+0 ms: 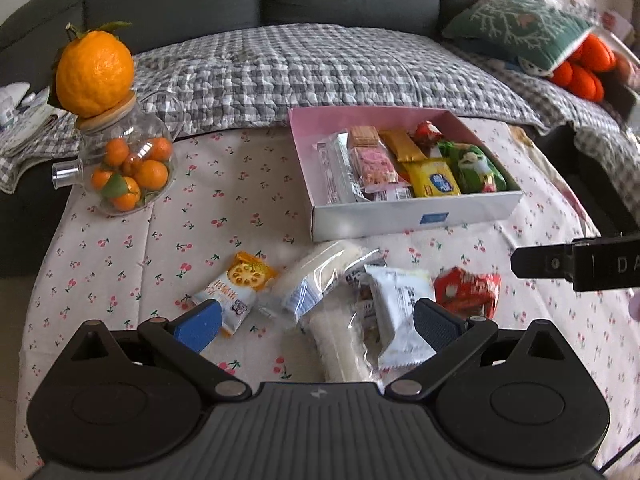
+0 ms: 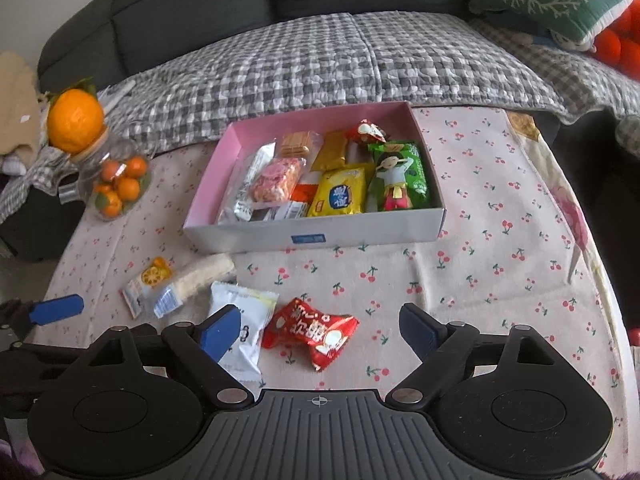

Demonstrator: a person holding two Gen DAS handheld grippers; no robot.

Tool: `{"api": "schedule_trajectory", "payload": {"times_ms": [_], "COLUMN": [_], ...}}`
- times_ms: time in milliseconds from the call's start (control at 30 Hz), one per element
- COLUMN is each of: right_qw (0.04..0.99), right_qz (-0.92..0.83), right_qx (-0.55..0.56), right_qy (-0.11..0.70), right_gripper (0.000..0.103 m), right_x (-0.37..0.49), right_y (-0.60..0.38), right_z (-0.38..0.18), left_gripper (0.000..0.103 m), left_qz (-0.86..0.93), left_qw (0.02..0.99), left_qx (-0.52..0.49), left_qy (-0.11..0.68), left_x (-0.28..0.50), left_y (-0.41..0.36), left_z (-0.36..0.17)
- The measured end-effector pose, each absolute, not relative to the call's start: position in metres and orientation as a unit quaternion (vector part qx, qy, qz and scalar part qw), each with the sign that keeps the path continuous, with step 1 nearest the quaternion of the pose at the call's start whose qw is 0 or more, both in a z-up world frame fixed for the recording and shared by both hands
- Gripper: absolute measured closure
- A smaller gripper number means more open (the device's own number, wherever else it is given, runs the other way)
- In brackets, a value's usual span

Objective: Organize snacks
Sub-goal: 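Withdraw both tools from the box toward the remaining snacks, then grasp the clear rice-cake pack with the left tool while the right tool grasps the second red candy pack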

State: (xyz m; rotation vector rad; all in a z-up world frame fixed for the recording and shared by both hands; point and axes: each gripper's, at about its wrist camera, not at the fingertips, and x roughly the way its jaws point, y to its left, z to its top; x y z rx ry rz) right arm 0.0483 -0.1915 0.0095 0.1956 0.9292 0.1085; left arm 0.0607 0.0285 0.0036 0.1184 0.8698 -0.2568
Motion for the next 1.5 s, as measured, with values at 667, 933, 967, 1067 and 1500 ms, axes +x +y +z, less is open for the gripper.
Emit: {"api": "schedule_trajectory", "payload": {"times_ms": [667,933,967,1067,1500], "right_qw": [0.868,0.864,0.863,0.864,0.871], "right_qz": [0.031,0.016,0.016,0.022,0.109], "right_qx": [0.063,0.063,0.061,0.053,-0.052], "right_qy": [0.492,0.499,0.501,0.501,0.477], "right_gripper": [0.009,0.009,0.009,0.009,0.009], "right_x": [0.029,0.033,0.033,0.036,0.049], "right_y": [-0.212,-0.217,-0.216,-0.213,-0.197], "right_z": [-0.035,-0.041,-0.042,-0.045,-0.066], "left_gripper": [0.003,0.034,0.039,0.053,0.075], "left_qz": [-0.127,-0.141,-0.146,-0.166,-0.156], "left_qw": [0.869,0.859,0.860,0.858,0.854], "left_qx": [0.059,0.025,0.023,0.028,0.032], "left_qy": [0.475,0.491,0.489,0.486,0.495], "left_x": [0.045,0.049,0.049,0.050,0.051], "left_y": [0.039,0.034,0.034,0.029,0.038], "left_z": [-0.040,-0.051,-0.050,-0.050,-0.043]}}
